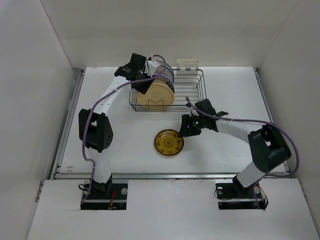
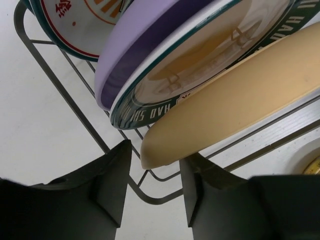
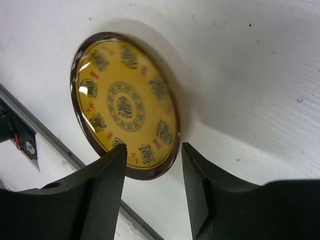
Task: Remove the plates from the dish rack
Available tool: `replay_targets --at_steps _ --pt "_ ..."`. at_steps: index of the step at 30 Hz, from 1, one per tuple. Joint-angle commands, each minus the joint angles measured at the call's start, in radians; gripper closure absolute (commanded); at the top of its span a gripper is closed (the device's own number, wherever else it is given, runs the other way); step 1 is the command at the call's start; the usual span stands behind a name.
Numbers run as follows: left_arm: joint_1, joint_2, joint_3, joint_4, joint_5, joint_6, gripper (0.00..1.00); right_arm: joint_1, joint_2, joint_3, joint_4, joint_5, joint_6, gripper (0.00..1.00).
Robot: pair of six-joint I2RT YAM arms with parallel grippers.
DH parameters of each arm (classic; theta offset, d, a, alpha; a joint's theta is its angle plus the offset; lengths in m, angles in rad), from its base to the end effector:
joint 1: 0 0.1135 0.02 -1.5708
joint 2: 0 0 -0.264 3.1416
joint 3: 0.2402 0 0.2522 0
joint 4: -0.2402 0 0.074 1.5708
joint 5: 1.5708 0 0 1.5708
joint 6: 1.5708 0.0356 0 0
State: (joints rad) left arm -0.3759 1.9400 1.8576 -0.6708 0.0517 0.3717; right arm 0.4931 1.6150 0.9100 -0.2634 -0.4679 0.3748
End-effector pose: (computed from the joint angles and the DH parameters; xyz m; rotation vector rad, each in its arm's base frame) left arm 0.4126 -0.1648 0.3244 0.8726 2.1535 -0.0622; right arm 0.2717 0.1642 0.1770 -0.3513 2.6251 0.9161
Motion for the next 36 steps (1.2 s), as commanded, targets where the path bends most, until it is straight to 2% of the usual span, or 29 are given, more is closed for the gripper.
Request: replay_targets --at_steps 1,6,8,10,12,18,22,28,33,36 --pt "-0.007 -0.003 0.032 0.046 -0.013 0.004 0.62 0.005 -0.072 0.012 0.027 0.012 0.006 0.46" --pt "-0.008 0.017 0.032 0.046 -0.013 -0.005 0.76 0.005 -0.084 0.05 -0.02 0.021 -0.004 0.46" --pt "-0.008 0.017 0.032 0.046 -0.013 -0.005 0.76 0.005 -0.084 0.05 -0.02 0.021 -0.004 0.46" --pt "-0.008 0.017 0.023 0.046 -0.013 -0.005 0.85 0.005 -0.084 0.061 -0.029 0.021 -0.004 0.45" --pt "-0.008 0.027 0.023 0.046 -0.032 -0.005 0.99 0.005 -0.084 0.072 -0.03 0.021 -0.004 0.45" --pt "-0.008 0.017 0.089 -0.027 -0.046 -0.016 1.0 0.005 -0.113 0.081 -0.074 0.043 -0.013 0.45" --pt "-0.008 -0.004 0.181 -0.114 0.014 -0.049 1.0 0.005 -0.132 0.111 -0.097 0.043 -0.013 0.45" --pt "-0.008 -0.068 0.267 -0.158 0.023 -0.112 1.0 0.005 -0.161 0.161 -0.108 0.052 -0.022 0.45" --pt "-0.017 -0.122 0.226 -0.152 0.023 -0.107 1.0 0.005 -0.179 0.171 -0.105 0.052 -0.031 0.45" --pt "-0.026 -0.131 0.147 -0.11 -0.047 -0.083 1.0 0.005 -0.17 0.171 -0.094 0.052 -0.031 0.45"
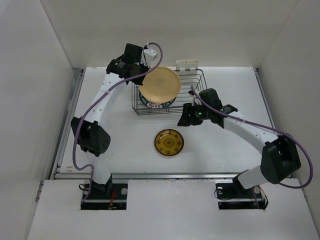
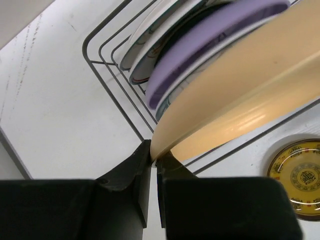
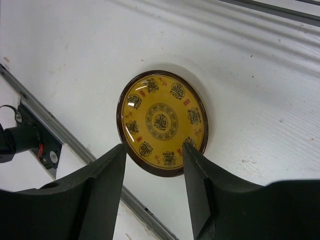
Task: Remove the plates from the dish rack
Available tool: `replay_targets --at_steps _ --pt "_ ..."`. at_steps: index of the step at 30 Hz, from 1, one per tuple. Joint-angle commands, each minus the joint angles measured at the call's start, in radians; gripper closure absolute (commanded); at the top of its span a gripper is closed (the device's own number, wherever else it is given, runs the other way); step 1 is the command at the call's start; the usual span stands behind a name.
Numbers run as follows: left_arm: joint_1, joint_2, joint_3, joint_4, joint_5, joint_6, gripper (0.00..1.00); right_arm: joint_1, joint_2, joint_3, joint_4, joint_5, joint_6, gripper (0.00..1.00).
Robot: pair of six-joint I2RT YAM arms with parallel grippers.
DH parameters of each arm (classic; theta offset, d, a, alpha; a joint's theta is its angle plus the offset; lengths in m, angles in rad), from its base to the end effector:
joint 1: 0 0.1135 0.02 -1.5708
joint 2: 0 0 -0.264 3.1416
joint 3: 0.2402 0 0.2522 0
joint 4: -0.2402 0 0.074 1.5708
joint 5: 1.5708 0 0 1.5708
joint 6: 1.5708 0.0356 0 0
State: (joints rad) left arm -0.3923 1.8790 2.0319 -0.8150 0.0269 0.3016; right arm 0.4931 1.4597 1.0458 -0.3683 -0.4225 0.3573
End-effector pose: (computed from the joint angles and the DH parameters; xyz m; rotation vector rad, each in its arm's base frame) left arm 0.3872 -0.1613 0.3943 0.7734 2.0956 -0.0795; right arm 0.2703 0.1618 0.2572 -0.3831 2.4219 0.8963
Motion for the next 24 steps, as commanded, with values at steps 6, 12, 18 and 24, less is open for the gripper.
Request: replay_targets --at_steps 6,12,18,24 --pt "-0.01 -0.139 -0.004 0.034 -0.031 -0.039 1.0 0.005 -0.044 0.109 0.002 -0.022 -0.014 0.42" --pt "0.015 -0.225 0.062 -0.165 -0.053 -0.062 1.0 -0.018 -0.018 0.341 -0.046 0.031 -0.037 0.35" --pt "0.049 -0.388 -0.099 -0.283 -0.249 -0.073 1.0 -0.027 0.196 0.624 -0.078 0.126 -0.144 0.34" --pt "0.182 -0.429 -0.191 -0.504 -0.22 -0.026 1.0 -0.036 0.39 0.822 -0.092 0.192 -0.244 0.38"
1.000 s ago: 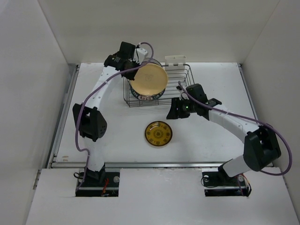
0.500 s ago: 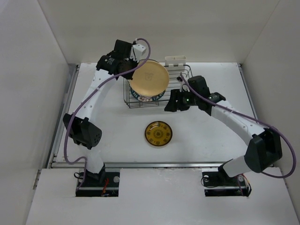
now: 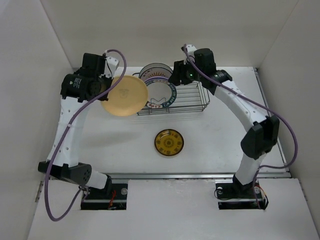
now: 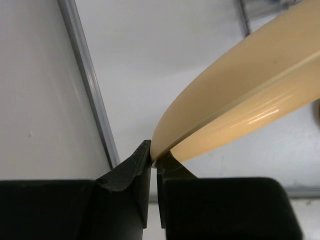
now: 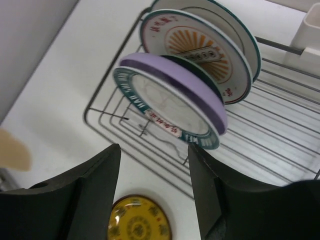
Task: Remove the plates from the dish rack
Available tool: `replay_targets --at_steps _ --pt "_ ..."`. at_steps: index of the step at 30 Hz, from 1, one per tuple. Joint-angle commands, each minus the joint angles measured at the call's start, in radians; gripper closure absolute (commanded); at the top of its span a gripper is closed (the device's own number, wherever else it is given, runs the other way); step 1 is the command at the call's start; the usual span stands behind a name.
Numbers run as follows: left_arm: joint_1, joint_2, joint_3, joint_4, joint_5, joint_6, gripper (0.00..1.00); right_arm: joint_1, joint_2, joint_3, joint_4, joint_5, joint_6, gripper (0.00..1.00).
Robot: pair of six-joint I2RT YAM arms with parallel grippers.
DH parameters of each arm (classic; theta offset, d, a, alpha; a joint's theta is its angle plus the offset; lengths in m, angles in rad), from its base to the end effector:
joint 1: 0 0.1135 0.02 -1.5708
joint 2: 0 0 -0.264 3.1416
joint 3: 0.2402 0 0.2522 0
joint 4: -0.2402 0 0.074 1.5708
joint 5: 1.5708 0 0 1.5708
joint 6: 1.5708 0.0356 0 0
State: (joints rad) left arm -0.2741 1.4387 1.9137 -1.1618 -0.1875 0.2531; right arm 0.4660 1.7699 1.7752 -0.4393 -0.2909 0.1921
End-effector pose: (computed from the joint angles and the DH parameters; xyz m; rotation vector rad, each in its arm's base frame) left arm 0.2520 -0.0640 0.4715 0.4893 2.1971 0.2002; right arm 0.3661 0.1956 0.3881 -0.4695 2.0030 0.7067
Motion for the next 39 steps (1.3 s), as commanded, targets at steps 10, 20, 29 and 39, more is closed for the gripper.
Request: replay_targets --at_steps 10,20,29,39 --pt "0.167 0.011 -0.496 -0.17 0.157 0.186 1.0 -0.009 0.259 0.253 -0.044 0.041 -0.197 0.56" --pt "0.245 0.327 -0.487 -0.085 0.187 0.195 1.0 0.0 0.304 0.219 -0.007 0.038 -0.215 0.63" --pt "0.276 0.468 -0.424 0.005 0.16 0.175 0.95 0.0 0.332 0.208 0.002 0.036 -0.224 0.59" --pt "0.277 0.479 -0.188 -0.045 0.284 0.132 0.28 0.01 0.367 0.217 0.024 0.068 -0.233 0.83"
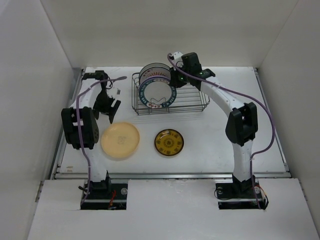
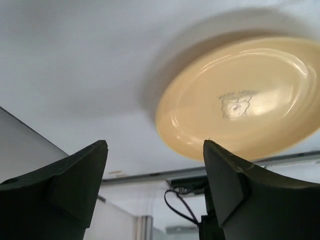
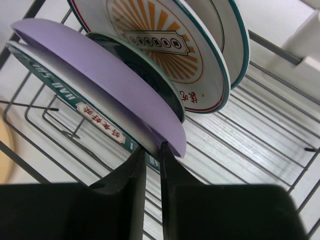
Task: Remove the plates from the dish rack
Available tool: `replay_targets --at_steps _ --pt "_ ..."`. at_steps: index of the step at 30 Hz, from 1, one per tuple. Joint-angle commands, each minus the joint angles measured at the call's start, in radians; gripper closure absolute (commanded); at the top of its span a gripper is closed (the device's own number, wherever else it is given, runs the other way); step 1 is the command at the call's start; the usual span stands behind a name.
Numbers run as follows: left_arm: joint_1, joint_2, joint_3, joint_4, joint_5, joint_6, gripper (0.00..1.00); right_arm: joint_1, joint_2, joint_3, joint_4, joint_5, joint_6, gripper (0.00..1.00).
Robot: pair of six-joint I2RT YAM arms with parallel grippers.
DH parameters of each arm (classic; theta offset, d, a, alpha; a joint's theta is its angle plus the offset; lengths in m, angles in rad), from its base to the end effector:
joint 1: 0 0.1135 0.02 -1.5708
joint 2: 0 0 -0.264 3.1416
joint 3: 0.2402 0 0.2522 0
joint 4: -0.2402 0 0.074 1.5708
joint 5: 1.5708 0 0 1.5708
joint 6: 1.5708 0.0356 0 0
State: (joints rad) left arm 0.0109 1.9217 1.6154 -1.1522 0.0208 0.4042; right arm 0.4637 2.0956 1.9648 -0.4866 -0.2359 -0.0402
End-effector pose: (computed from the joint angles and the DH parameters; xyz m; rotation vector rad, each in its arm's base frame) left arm 0.3747 0.0033 0.2359 0.5933 2.9687 0.0042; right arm 0.4359 0.2273 0.3066 -0.6813 2.1046 0.4954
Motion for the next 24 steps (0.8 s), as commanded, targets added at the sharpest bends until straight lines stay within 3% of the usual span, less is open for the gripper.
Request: replay_targets --at_steps 1,3,8,14,17,18,19,20,22,24 --pt "-0.017 0.006 0.208 -0.067 0.09 -0.037 0.25 0.012 0.041 0.028 0.071 0.024 -0.001 0.88" --pt "-0.058 0.054 0.309 -0.087 0.1 -0.083 0.2 0.012 0.031 0.028 0.071 0.035 -0.024 1.0" --pt "-0.135 0.216 0.619 -0.087 0.123 -0.238 0.18 0.012 -0.014 0.019 0.071 0.099 -0.058 1.0" --pt "-0.219 0.336 0.702 -0.089 0.214 -0.263 0.2 0.012 -0.074 0.028 0.06 0.142 -0.067 1.0" --pt "-0.229 0.358 0.702 -0.067 0.167 -0.252 0.37 0.012 -0.086 0.028 0.042 0.164 -0.067 1.0" --pt "-0.229 0.358 0.692 -0.067 0.144 -0.252 0.47 0.021 -0.086 0.028 0.042 0.164 -0.067 1.0" --pt "-0.229 0.358 0.683 -0.058 0.125 -0.242 0.67 0.021 -0.097 0.028 0.042 0.178 -0.067 1.0" --pt "-0.229 0.358 0.683 -0.058 0.114 -0.242 0.74 0.021 -0.107 0.028 0.042 0.178 -0.067 1.0" --pt "-0.229 0.358 0.673 -0.058 0.105 -0.242 0.86 0.021 -0.121 0.0 0.042 0.187 -0.058 1.0" --pt "-0.229 0.358 0.673 -0.058 0.105 -0.242 0.88 0.021 -0.131 0.0 0.052 0.187 -0.058 0.95"
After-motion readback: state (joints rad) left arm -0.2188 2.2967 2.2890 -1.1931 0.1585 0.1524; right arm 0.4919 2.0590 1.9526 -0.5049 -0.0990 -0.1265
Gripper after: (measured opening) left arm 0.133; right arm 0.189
